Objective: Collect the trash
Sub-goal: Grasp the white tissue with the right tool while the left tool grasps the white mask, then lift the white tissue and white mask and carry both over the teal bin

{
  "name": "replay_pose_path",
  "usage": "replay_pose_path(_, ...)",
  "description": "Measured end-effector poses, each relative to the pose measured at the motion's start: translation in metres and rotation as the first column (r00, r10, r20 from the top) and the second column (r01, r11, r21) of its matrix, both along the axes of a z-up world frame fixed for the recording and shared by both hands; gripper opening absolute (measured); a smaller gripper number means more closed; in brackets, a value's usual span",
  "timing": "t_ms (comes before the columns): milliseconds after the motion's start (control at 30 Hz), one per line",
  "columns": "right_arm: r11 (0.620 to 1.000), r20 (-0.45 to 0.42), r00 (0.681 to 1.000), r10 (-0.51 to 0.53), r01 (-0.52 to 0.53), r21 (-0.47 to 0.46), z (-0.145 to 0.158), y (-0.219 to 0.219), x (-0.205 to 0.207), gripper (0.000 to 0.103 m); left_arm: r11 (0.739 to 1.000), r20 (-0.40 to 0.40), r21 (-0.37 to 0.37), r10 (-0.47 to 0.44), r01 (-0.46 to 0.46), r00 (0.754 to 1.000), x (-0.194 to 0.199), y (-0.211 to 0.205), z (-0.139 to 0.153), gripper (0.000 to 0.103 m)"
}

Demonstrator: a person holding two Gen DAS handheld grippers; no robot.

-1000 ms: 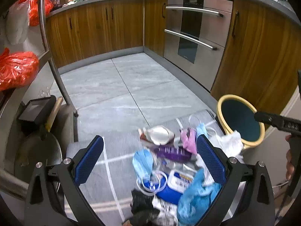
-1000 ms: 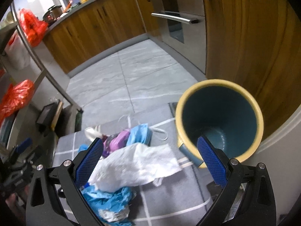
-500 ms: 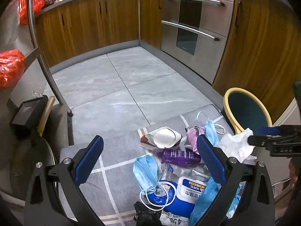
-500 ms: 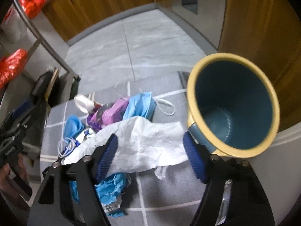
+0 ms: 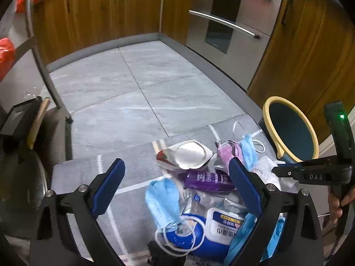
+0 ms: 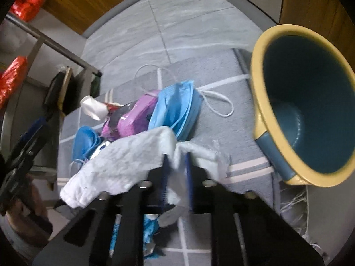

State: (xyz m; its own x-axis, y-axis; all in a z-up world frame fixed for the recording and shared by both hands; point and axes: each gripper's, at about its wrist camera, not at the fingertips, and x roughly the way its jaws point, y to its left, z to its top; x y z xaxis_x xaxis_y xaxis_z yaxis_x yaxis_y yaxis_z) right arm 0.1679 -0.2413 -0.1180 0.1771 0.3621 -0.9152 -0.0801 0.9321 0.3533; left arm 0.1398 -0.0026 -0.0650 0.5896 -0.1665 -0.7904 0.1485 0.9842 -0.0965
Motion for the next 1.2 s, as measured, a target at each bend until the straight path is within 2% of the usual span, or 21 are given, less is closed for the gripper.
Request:
replay_pose_path(167, 1.0, 0.023, 1.0, 0.013, -0.013, 0.019, 0.006, 0.003, -0.001, 0.004, 0.999, -0.045, -0.004, -0.037, 0.037, 0.998, 0.026, -0.012, -0.013, 0.084)
replay_pose_path(267, 0.999, 0.027, 0.999, 0.019, -0.02, 0.03, 0.008, 0.004, 0.0, 0.004, 0.998, -0.081, 0.032, -0.059, 0.062, 0.995, 0.043, -0.02, -0.024, 0.079)
replay_pose_path(500, 0.998, 0.032, 0.999, 0.028, -0.03, 0.054, 0.011, 0.002, -0.002, 0.004, 0.985, -0.164, 0.071, -0.145, 0.158, 0.976, 0.063, -0.03, -0.042, 0.058)
replay_pose_path(700, 0.997, 0.032, 0.999, 0.039, -0.042, 0.07, 0.011, 0.002, -0.002, 0.004, 0.972, -0.181, 0.075, -0.208, 0.224, 0.961, 0.056, -0.03, -0.041, 0.056)
replay_pose_path(900, 0.997, 0.037, 0.999, 0.039, -0.042, 0.071, 0.011, 0.002, -0.002, 0.004, 0.935, -0.206, 0.136, -0.298, 0.329, 0.932, 0.053, -0.035, -0.045, 0.056)
replay_pose_path(1033, 0.997, 0.033, 0.999, 0.04, -0.042, 0.068, 0.012, 0.004, -0.004, 0.004, 0.888, -0.22, 0.202, -0.37, 0.414, 0.903, 0.052, -0.04, -0.047, 0.053)
replay_pose_path(1067, 0.997, 0.034, 0.999, 0.04, -0.043, 0.068, 0.012, 0.004, -0.004, 0.004, 0.882, -0.223, 0.206, -0.379, 0.423, 0.898, 0.053, -0.041, -0.047, 0.05)
replay_pose_path(1100, 0.997, 0.037, 0.998, 0.042, -0.045, 0.066, 0.013, 0.004, -0.005, 0.004, 0.876, -0.223, 0.22, -0.384, 0.43, 0.896, 0.053, -0.04, -0.046, 0.034)
replay_pose_path(1133, 0.997, 0.038, 0.998, 0.044, -0.047, 0.065, 0.013, 0.005, -0.005, 0.004, 0.87, -0.222, 0.239, -0.382, 0.43, 0.897, 0.055, -0.039, -0.045, 0.026)
replay_pose_path(1167, 0.997, 0.042, 0.998, 0.049, -0.052, 0.063, 0.014, 0.006, -0.006, 0.004, 0.876, -0.228, 0.216, -0.384, 0.431, 0.895, 0.057, -0.036, -0.044, 0.017)
replay_pose_path(1200, 0.997, 0.046, 0.998, 0.053, -0.056, 0.06, 0.015, 0.007, -0.007, 0.004, 0.882, -0.235, 0.187, -0.387, 0.432, 0.892, 0.058, -0.033, -0.043, 0.017)
